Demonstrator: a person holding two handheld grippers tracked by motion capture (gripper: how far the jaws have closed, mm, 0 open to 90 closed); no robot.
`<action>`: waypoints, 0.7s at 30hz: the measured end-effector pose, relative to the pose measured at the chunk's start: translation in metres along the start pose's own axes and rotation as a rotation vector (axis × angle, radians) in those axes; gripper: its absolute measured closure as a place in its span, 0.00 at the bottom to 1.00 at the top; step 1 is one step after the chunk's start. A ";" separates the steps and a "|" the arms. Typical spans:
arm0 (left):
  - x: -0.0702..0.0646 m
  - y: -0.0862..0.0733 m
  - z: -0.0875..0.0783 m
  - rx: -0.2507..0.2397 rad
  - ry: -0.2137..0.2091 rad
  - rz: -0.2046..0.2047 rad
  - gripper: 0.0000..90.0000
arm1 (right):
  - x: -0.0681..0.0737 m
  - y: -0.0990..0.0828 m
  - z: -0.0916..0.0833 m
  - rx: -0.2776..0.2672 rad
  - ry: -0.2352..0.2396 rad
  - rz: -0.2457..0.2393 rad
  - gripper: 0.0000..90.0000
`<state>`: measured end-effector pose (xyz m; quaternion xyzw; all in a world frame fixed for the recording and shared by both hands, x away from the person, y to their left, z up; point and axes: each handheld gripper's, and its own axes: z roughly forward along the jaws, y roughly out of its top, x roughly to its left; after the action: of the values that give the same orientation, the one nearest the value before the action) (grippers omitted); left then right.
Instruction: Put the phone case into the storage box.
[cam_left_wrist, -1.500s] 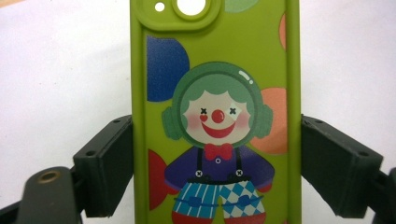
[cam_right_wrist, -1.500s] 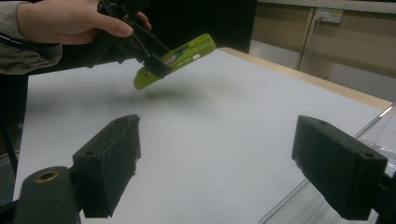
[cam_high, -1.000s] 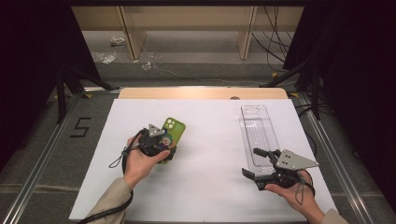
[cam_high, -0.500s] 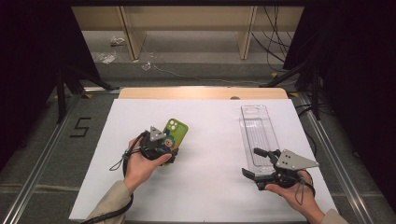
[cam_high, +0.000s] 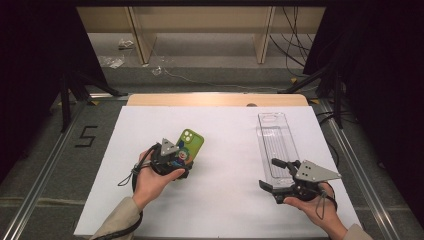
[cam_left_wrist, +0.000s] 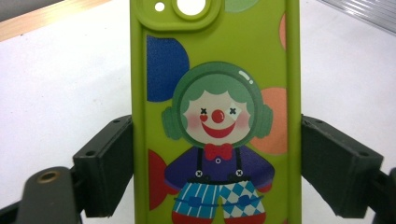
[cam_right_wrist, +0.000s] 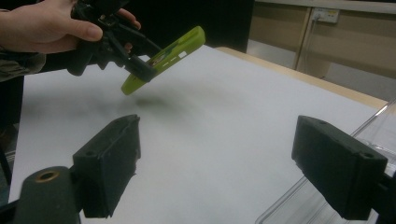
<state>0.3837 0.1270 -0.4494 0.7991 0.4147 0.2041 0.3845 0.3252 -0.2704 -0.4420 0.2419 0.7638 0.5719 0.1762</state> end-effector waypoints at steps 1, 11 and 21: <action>-0.001 0.000 0.000 -0.001 -0.002 0.003 0.18 | 0.000 0.000 0.000 0.000 -0.001 -0.001 0.18; -0.010 -0.001 -0.004 -0.019 -0.021 0.022 0.18 | 0.000 0.000 0.000 0.003 -0.011 0.003 0.18; -0.020 -0.002 -0.006 -0.030 -0.039 0.035 0.18 | 0.001 0.000 0.001 0.005 -0.012 0.005 0.18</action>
<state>0.3672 0.1138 -0.4476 0.8042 0.3897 0.2014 0.4010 0.3253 -0.2694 -0.4420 0.2476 0.7634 0.5690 0.1791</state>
